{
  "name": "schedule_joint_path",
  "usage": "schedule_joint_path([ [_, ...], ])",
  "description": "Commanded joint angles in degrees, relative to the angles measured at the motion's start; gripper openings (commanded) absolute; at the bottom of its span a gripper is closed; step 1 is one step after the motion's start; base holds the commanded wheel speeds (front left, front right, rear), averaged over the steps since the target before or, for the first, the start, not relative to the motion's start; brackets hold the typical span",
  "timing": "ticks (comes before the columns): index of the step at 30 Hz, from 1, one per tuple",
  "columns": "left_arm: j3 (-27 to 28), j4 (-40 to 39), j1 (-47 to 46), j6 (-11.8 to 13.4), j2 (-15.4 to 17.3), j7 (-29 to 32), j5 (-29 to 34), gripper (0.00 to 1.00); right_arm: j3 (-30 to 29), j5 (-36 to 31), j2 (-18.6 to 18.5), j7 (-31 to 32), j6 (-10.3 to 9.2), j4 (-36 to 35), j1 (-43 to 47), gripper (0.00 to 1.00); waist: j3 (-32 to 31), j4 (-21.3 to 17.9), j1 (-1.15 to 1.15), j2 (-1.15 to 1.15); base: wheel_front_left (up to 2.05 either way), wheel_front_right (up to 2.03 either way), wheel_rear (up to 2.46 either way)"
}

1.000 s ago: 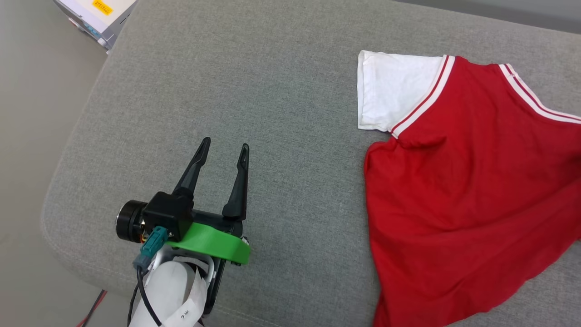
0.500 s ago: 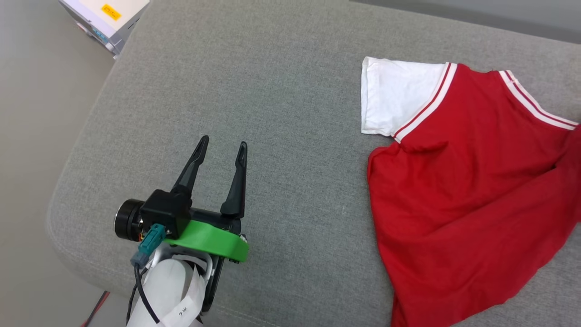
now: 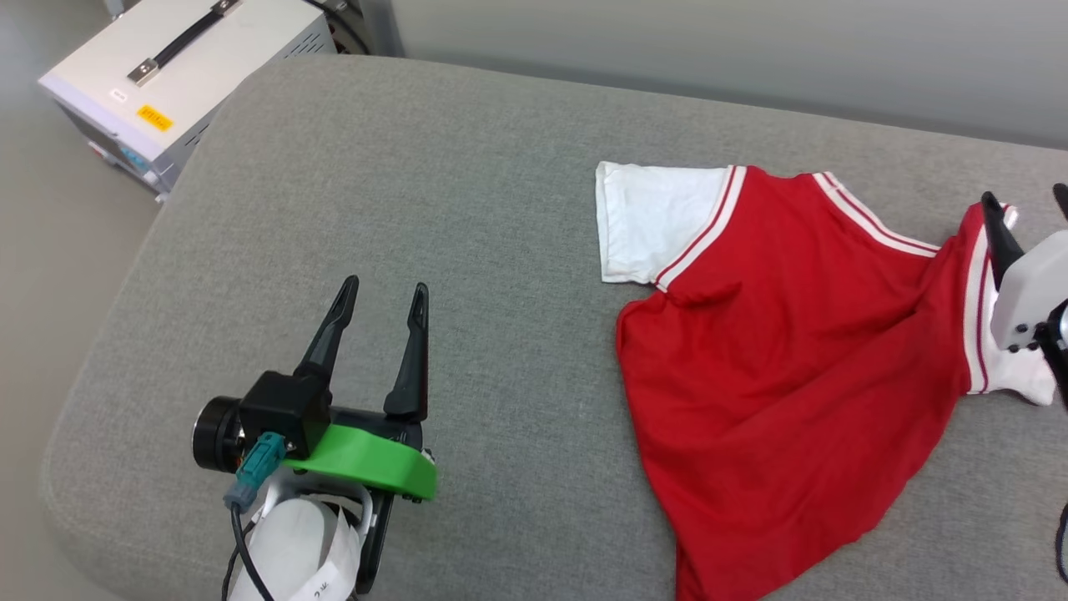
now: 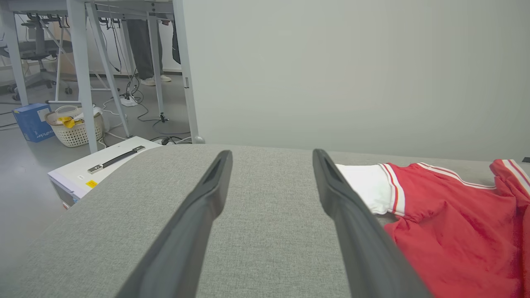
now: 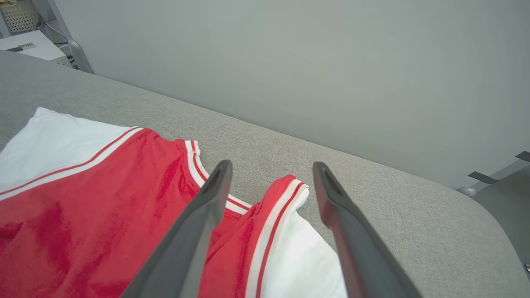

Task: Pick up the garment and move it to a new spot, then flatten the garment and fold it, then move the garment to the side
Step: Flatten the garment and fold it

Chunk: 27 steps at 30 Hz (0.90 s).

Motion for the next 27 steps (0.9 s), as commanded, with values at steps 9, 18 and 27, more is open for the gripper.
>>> schedule_joint_path([
  [9, 1.02, -0.27, 3.06, -0.18, 0.16, -0.33, -0.15, 1.00, -2.13, 7.24, 6.92, -9.80, -0.08, -12.07, 14.03, 1.00, -6.75, -6.64, 0.00, 0.69, 0.00, 0.00, 0.00],
  [18, 0.80, 0.16, 4.40, -0.18, 0.15, -0.33, -1.19, 1.00, -4.95, 5.56, 13.98, -17.81, -0.08, -20.28, 25.18, 1.00, -7.35, -8.80, 0.00, 0.69, 0.00, 0.00, 0.00],
  [27, 0.53, 2.07, 4.63, -0.18, 0.75, -0.33, -2.20, 1.00, -5.00, 3.42, 17.24, -19.75, -0.08, -22.19, 27.87, 1.00, -6.35, -11.14, 0.00, 0.69, 0.00, 0.00, 0.00],
])
